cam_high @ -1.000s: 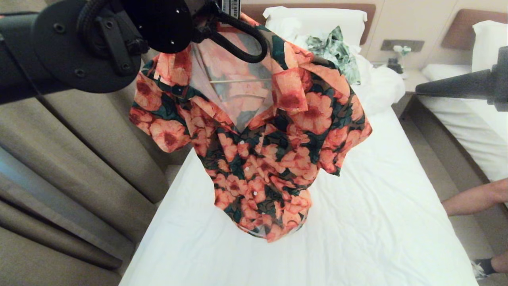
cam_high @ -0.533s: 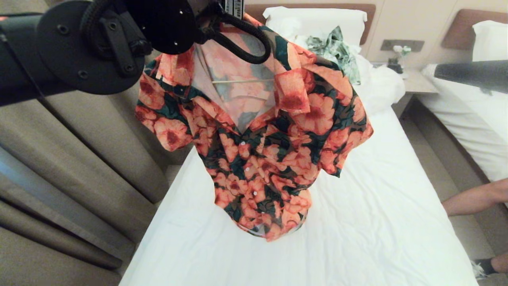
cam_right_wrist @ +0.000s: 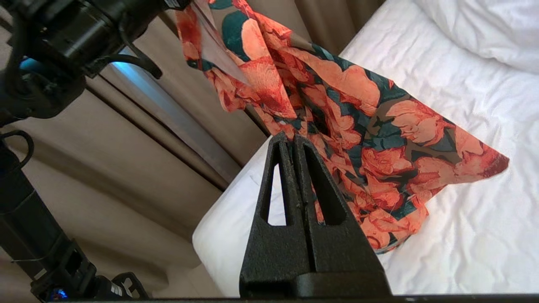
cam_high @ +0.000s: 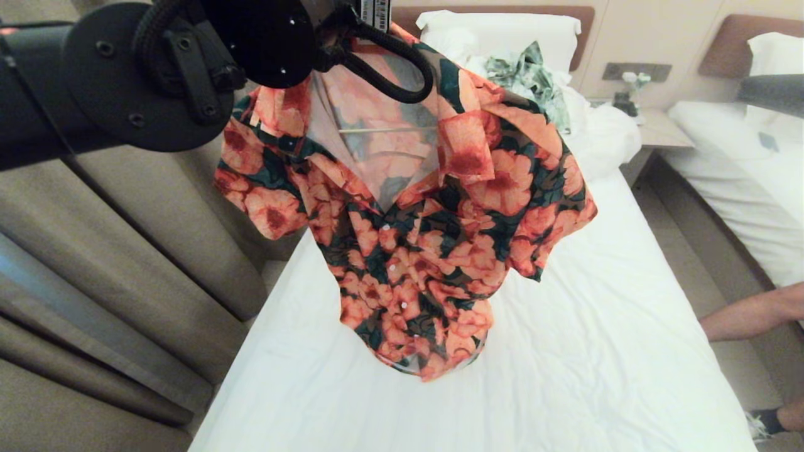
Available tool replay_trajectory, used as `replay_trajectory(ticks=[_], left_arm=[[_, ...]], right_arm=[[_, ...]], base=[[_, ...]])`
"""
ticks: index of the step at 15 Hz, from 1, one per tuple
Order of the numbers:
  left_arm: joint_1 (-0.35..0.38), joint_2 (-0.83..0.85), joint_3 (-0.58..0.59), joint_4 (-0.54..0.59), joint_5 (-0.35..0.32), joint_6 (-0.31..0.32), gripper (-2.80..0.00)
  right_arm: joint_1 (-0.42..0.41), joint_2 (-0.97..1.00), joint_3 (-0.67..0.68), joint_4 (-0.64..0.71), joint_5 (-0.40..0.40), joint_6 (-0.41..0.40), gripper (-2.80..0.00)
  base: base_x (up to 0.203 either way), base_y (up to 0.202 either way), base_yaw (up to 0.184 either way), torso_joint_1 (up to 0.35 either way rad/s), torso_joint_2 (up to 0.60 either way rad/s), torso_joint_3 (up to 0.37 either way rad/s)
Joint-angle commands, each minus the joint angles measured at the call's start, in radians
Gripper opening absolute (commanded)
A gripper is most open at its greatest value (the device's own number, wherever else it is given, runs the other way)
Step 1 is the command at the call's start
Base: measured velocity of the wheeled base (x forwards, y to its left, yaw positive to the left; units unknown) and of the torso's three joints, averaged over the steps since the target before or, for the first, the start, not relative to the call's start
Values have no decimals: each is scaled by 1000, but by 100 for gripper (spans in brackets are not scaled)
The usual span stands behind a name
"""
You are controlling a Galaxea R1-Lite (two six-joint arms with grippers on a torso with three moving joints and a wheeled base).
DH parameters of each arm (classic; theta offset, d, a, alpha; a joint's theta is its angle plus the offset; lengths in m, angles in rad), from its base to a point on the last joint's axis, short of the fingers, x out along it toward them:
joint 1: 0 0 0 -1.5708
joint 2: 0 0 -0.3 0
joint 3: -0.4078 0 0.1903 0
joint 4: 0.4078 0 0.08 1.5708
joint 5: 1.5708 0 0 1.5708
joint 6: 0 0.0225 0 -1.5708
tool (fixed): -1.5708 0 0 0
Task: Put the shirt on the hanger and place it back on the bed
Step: Take the clothes hanger out of the clothes
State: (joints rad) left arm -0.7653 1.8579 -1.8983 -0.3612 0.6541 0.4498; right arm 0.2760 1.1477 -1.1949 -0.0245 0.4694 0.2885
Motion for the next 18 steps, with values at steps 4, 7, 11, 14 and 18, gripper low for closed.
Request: replay_trajectory(ticks=[4,7,11,14,18], left_arm=[[0,1,1,-2,5,3,-280],[1,1,1,-2,5,3,-280],[4,-6,1,-4,5,3,-280],[10,-19,1,4,6,4,-280],[18,-14,0,4,4,4,-280]], right_arm=[[2,-8,1,0,2,1,-280],[2,-5,3,0,5,1,-280],[2,13,6,-3,1,1,-280],[53,53,-2,-7,1,1,-280],[194,285,-166,43,-46,-14,-280]], base=[[0,0,0,0,0,0],[0,0,0,0,0,0],[0,0,0,0,0,0],[0,0,0,0,0,0],[0,0,0,0,0,0]])
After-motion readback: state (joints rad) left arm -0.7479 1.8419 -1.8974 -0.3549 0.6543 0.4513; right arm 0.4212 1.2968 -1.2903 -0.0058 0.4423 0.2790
